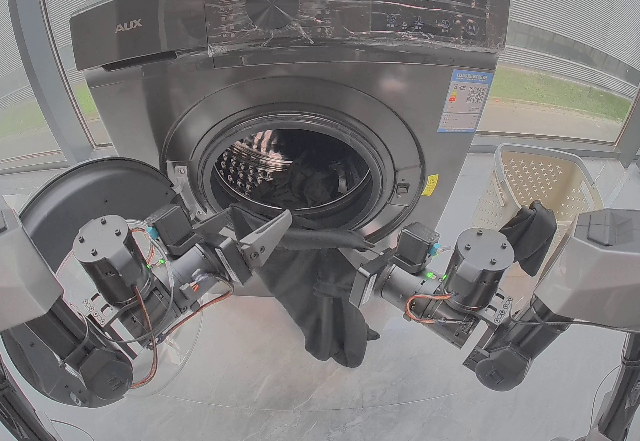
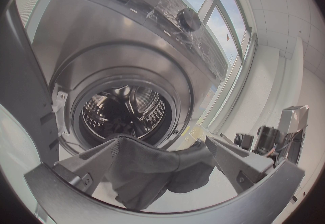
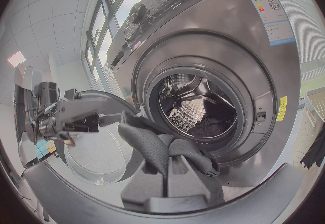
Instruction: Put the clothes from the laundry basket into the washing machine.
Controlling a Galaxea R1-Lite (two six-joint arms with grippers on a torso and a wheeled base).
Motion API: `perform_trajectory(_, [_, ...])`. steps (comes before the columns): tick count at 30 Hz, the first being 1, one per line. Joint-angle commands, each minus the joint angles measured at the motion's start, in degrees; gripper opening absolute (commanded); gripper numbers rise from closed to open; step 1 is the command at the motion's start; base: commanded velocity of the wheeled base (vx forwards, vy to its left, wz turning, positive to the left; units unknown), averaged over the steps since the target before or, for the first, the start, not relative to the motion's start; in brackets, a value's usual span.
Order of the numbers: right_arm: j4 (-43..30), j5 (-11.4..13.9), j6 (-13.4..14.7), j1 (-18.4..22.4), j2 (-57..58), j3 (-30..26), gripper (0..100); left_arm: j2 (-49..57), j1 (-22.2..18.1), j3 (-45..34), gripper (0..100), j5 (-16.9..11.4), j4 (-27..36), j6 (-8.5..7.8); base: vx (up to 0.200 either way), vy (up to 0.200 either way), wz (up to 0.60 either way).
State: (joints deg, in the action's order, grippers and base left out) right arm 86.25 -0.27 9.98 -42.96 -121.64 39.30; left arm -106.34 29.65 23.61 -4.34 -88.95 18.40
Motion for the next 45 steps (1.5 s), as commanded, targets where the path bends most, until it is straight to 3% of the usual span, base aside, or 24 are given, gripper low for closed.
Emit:
perform_trajectory(1, [-0.29, 0.0, -0.14, 0.77, 0.96, 1.39, 0, -1.33, 0.32, -3.05, 100, -0.41, 0.01, -0.38, 0.0, 0.0, 0.0])
perform_trajectory(14, [-0.73, 0.27, -0.93, 1.12, 4.04, -0.28, 0, -3.96, -2.05, -3.49, 100, -0.23, 0.01, -0.91, 0.0, 0.0, 0.0])
perform_trajectory(35, [-0.64, 0.71, -1.02, 2.18, 7.12, 1.65, 0, -8.97, -2.23, -5.95, 100, -0.49, -0.08, -0.99, 0.0, 0.0, 0.0])
perform_trajectory(40, [-0.47, 1.06, -1.11, 1.21, 8.96, 1.57, 0, -13.54, -2.14, -5.33, 100, -0.41, -0.17, -2.66, 0.0, 0.0, 0.0])
perform_trajectory(45, [-0.29, 1.15, -1.02, 0.16, 10.02, 0.95, 0, -17.59, -2.49, -1.9, 100, -0.32, -0.17, -2.66, 0.0, 0.0, 0.0])
